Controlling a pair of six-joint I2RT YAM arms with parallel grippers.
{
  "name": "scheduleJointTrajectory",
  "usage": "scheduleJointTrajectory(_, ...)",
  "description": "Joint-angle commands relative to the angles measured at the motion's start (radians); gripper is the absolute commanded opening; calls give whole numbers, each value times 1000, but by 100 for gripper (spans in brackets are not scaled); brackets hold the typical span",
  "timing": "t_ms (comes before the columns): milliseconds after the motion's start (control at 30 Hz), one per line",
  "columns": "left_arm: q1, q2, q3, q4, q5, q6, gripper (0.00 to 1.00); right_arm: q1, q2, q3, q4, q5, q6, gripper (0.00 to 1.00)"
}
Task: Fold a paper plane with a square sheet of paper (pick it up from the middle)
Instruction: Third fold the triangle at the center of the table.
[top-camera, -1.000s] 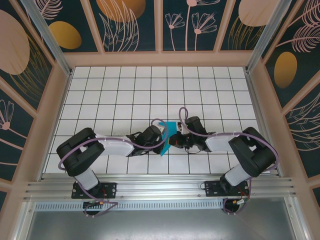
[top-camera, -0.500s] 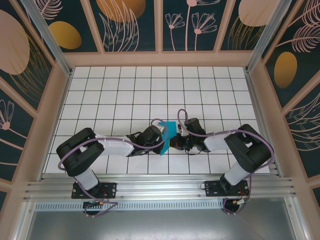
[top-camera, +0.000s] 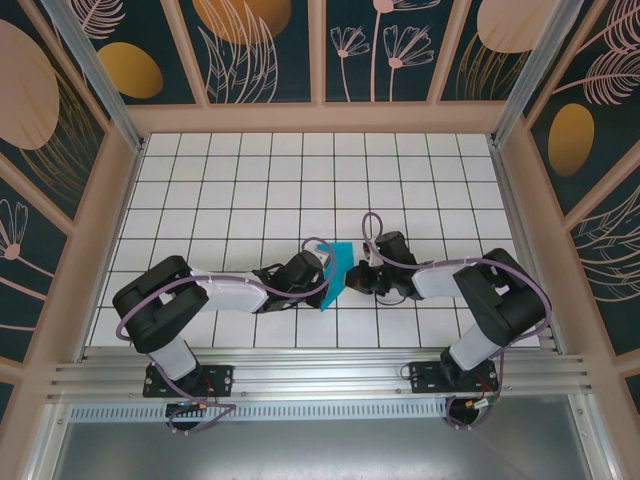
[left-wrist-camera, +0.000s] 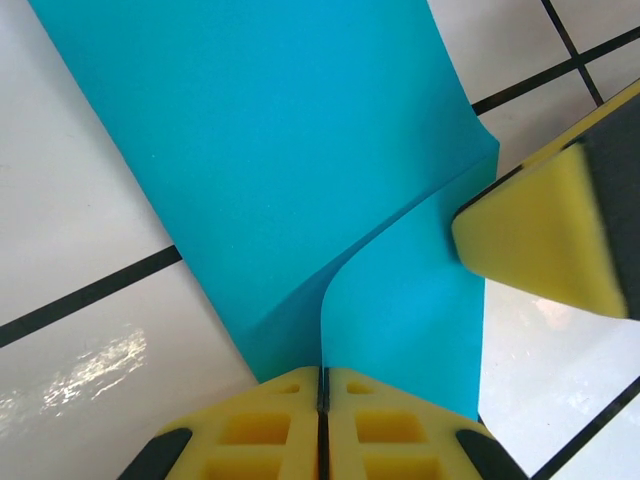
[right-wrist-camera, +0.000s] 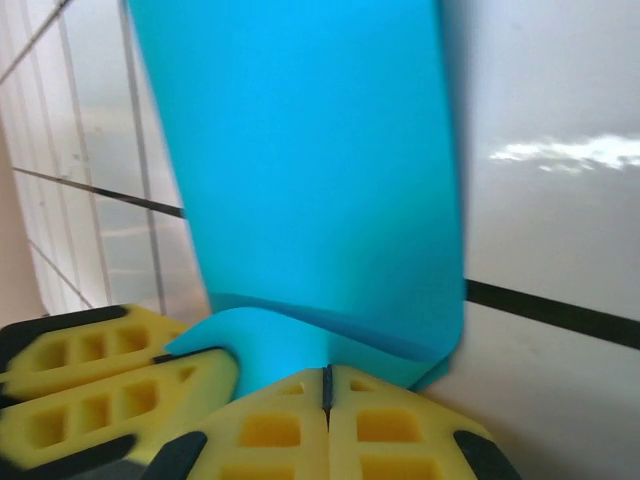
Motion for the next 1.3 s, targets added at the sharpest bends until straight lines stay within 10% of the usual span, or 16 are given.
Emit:
scheduleJointTrajectory(0, 8, 11, -15, -99, -37, 18, 11, -5, 24, 20, -73, 67, -35, 5)
scheduleJointTrajectory(933, 7, 6, -11, -127, -50, 27, 11, -64, -16, 96, -214, 128, -81, 5)
scheduleJointTrajectory(1267, 8, 11, -2, -130, -50, 28, 11, -12, -53, 110, -69, -47, -36, 6)
